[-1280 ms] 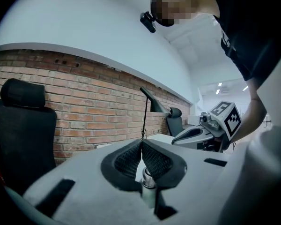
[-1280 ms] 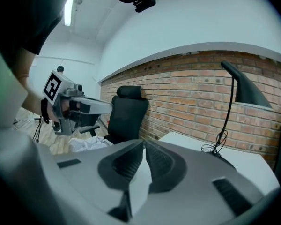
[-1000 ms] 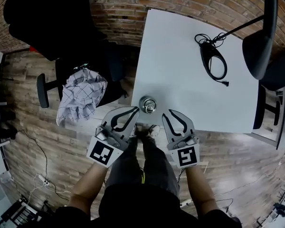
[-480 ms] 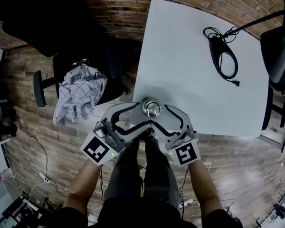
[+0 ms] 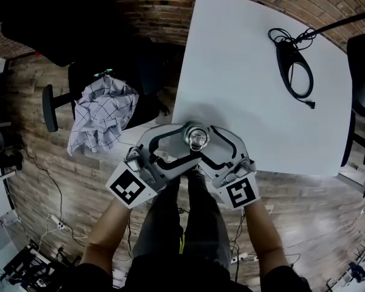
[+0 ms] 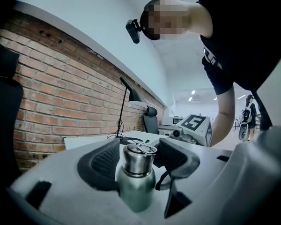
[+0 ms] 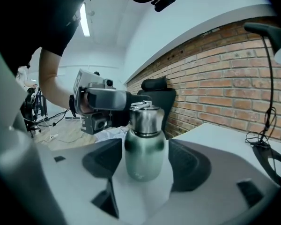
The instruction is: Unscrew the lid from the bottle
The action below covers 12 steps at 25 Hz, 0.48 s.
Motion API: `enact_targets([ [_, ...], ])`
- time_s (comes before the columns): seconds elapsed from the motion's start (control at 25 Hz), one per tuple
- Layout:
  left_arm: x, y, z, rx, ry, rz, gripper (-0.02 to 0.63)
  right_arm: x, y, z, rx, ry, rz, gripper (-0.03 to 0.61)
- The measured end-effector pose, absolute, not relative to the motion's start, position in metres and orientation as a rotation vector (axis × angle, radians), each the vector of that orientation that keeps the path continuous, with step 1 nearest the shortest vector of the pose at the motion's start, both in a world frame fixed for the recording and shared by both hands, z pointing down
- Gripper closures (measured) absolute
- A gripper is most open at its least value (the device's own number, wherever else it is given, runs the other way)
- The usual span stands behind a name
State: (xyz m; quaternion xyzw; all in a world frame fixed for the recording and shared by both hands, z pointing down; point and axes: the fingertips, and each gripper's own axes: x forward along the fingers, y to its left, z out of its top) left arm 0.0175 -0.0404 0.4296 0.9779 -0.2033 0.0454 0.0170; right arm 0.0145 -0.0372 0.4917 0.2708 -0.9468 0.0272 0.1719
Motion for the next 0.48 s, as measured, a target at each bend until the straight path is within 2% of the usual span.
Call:
enact_targets([
  [0.48,0.0221,-0.0421,0.4353,3.047,-0.62,0.138,0.342,0.0152,-0.0353,0.4969,0.758,-2.691,0.127,0.29],
])
